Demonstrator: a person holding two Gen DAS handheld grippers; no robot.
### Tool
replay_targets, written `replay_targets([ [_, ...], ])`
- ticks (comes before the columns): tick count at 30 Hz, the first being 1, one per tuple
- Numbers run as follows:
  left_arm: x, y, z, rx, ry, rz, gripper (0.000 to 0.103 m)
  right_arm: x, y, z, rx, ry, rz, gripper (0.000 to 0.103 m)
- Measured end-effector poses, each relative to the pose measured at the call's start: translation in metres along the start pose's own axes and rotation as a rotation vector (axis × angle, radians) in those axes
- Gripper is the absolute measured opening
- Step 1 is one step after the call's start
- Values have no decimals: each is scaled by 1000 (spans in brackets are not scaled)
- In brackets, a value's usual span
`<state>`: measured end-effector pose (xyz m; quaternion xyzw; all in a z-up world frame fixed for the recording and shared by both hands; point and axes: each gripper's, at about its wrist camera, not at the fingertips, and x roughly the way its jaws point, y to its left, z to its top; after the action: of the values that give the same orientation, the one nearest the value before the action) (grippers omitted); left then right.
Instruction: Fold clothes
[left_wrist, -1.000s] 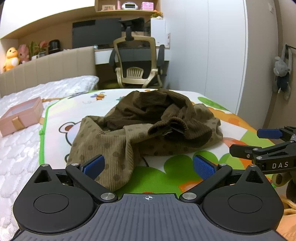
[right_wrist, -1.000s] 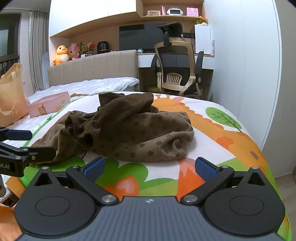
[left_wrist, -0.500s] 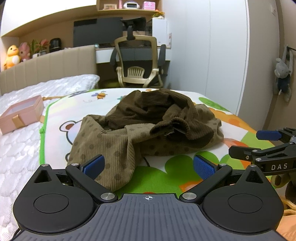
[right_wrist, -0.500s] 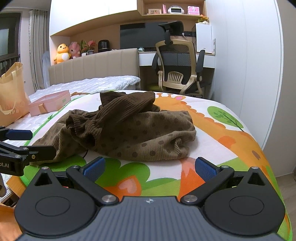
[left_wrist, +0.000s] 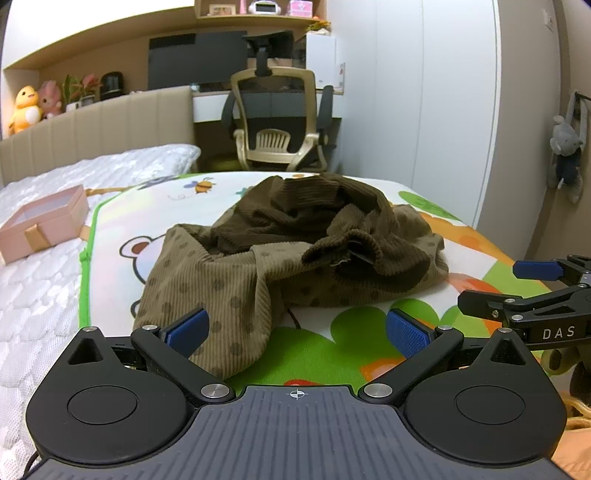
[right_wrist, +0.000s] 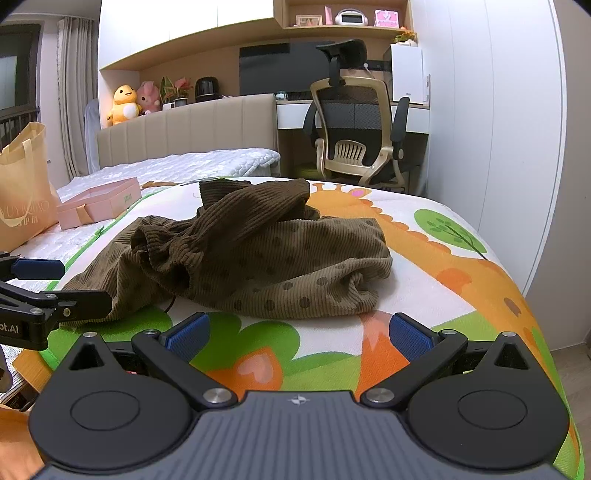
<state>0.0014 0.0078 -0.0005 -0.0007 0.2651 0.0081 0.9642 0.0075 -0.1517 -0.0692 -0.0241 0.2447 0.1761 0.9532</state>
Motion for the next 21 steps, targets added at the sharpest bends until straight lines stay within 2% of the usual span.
replay_targets([
  [21, 3, 2, -3, -12, 15, 2, 103, 2, 0, -4, 0, 3, 5, 103],
])
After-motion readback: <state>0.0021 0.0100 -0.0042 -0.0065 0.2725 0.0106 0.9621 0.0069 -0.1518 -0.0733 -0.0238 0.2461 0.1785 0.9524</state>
